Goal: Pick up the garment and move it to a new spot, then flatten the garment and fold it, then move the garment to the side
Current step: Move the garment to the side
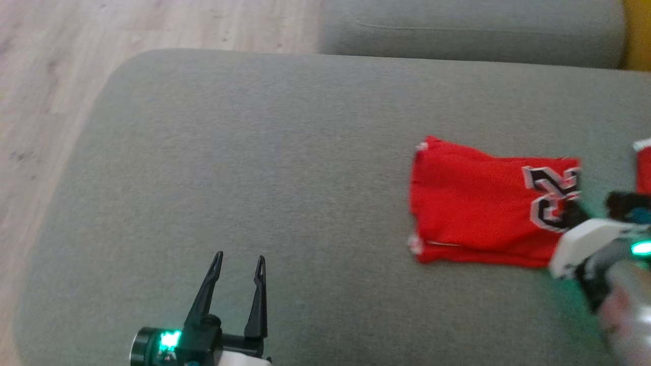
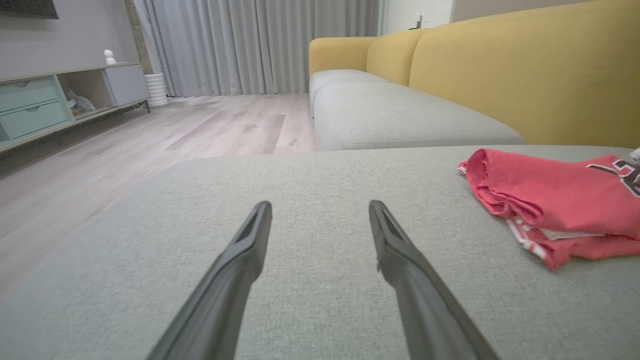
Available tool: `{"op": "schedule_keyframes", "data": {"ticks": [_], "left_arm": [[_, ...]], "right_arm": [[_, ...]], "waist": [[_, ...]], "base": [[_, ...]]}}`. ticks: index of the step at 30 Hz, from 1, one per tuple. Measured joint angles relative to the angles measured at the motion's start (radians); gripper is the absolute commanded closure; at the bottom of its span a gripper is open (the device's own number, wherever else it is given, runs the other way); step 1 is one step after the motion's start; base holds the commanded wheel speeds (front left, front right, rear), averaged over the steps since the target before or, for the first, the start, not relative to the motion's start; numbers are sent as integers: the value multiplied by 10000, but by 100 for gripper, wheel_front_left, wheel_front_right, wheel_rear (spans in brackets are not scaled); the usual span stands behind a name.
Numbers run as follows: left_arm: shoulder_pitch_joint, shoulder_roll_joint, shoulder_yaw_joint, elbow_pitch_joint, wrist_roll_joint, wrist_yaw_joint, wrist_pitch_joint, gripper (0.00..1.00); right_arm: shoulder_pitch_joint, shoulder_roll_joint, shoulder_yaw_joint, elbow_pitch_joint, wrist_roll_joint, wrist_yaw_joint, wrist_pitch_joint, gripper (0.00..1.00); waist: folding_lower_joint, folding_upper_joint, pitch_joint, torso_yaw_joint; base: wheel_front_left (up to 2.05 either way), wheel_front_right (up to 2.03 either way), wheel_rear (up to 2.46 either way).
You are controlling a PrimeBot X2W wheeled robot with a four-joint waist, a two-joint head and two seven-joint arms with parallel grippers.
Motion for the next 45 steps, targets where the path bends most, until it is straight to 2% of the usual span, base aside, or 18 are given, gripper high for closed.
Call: {"op": "schedule_keyframes", "data": {"ticks": [8, 12, 13, 15, 16, 17, 18, 19, 22, 25, 27, 28, 29, 34, 41, 45], "left_arm": [[-116, -6, -71, -113, 0, 29, 0, 0], [-573, -12, -176, -140, 2, 27, 0, 0], [-573, -12, -176, -140, 2, 27, 0, 0], [-744, -13, -176, -163, 2, 27, 0, 0], [-811, -13, -176, -159, 2, 25, -2, 0], [-862, -13, -176, -157, 2, 19, -2, 0], [-892, -13, -173, -140, 2, 15, 0, 0], [-916, -19, -174, -136, 4, 13, 0, 0], [-1011, -25, -119, -61, 0, 184, 0, 0], [-1032, -27, 81, -61, -198, 470, -2, 0], [-1022, -31, 98, -23, -504, 510, -2, 0], [-1011, -35, 102, 73, -600, 516, -2, 0], [-939, -36, 128, 259, -805, 604, 0, 0], [-418, -35, 211, 604, -1085, 677, 0, 0], [-239, -33, 504, 573, -1039, 673, 0, 0], [188, -33, 642, 560, -761, 579, 0, 0]], "right_arm": [[-1200, -2575, 395, -374, -359, 0, 105, 100], [-1805, -3476, 510, -667, -453, 0, 196, 100], [-1805, -3476, 510, -667, -453, 0, 196, 100], [-1980, -3898, 522, -738, -454, 0, 198, 100], [-2029, -4092, 523, -769, -468, 0, 213, 93], [-2080, -4205, 673, -802, -508, 0, 288, 96], [-2112, -4245, 711, -830, -485, 0, 460, 29], [-2125, -4242, 708, -855, -426, 0, 439, 0], [-2124, -4213, 756, -1062, -917, 0, 19, 0], [-2096, -3864, 493, -1174, -1078, 0, -353, 0], [-1891, -3342, 326, -1220, -1152, 0, -541, 0], [-1696, -2995, 265, -1273, -1202, 0, -621, 0], [-1139, -2228, 146, -1450, -1225, 0, -767, 0], [929, -360, -36, -2383, -1093, 0, -951, 0], [3973, 1310, -470, -6046, -779, 0, -986, 0], [5664, 1852, -677, -7643, -1260, 0, -986, 0]], "waist": [[1, 0, 522, -817], [1, 0, 967, -1089], [1, 0, 967, -1089], [2, 0, 1165, -1192], [1, 0, 1257, -1237], [2, 0, 1329, -1276], [2, 0, 1377, -1310], [2, 0, 1408, -1334], [2, 0, 1340, -1312], [0, 0, 1094, -1269], [0, 0, 864, -1220], [0, 0, 735, -1191], [0, 0, 444, -1132], [-2, 0, -439, -959], [-3, 0, -1522, -627], [-4, 0, -2069, -532]], "base": [[0, 0, 0], [0, 0, 0], [0, 0, 0], [0, 0, 0], [0, 0, 0], [0, 0, 0], [0, 0, 0], [0, 0, 0], [0, 0, 0], [0, 0, 0], [0, 0, 0], [0, 0, 0], [0, 0, 0], [0, 0, 0], [0, 0, 0], [0, 0, 0]]}}
